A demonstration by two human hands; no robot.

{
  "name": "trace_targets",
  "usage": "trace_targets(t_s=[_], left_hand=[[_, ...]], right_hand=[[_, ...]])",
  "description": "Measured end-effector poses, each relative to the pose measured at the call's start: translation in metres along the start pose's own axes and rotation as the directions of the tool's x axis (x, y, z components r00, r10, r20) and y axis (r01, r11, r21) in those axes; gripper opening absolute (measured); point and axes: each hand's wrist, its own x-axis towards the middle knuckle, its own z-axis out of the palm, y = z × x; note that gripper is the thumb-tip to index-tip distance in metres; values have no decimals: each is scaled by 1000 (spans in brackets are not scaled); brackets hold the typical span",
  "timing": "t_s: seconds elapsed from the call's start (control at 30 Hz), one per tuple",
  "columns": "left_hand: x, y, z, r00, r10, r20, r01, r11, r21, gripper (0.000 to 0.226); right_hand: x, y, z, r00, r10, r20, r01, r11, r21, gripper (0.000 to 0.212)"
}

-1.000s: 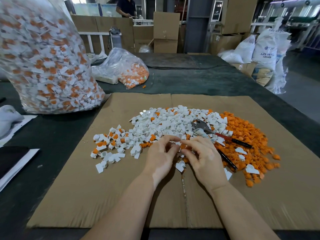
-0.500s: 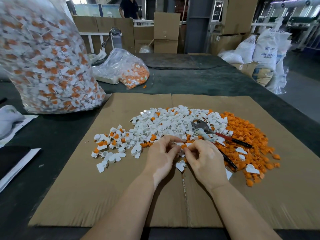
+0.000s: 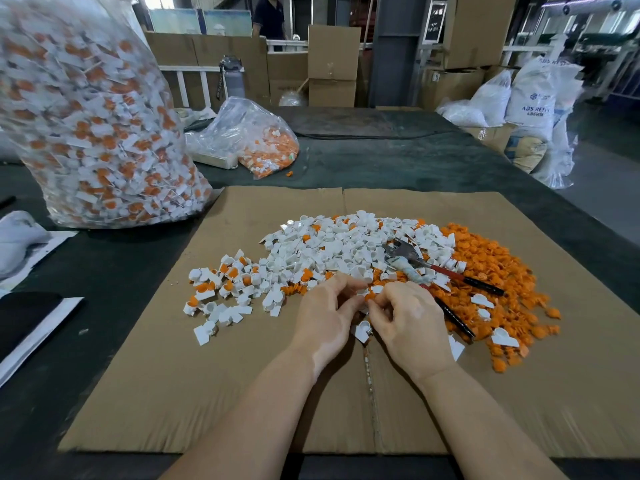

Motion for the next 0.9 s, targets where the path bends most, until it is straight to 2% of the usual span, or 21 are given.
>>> trace_targets(t_s=[0.17,0.27,0.4,0.57,0.9], left_hand=[[1,0,-1,1000,-12,-24,10,999,-50,24],[2,1,-2,998,-53,-35,48,988,-148,22],[4,-2,-3,997,-66,-37,59,986,-156,19],[4,-3,-2,997,-66,-28,61,988,-144,22],[4,-4,-2,999,-54,-6,52,981,-189,12]], right_hand=[[0,0,-1,1000,9,-6,-9,1000,30,26],[0,-2,-2,1000,-1,0,1,997,72,18],[0,-2,-5,1000,15,23,-18,989,146,8],[1,-2,-6,1000,-14,18,11,988,154,23],[2,0,-6,999,-32,10,30,991,133,20]])
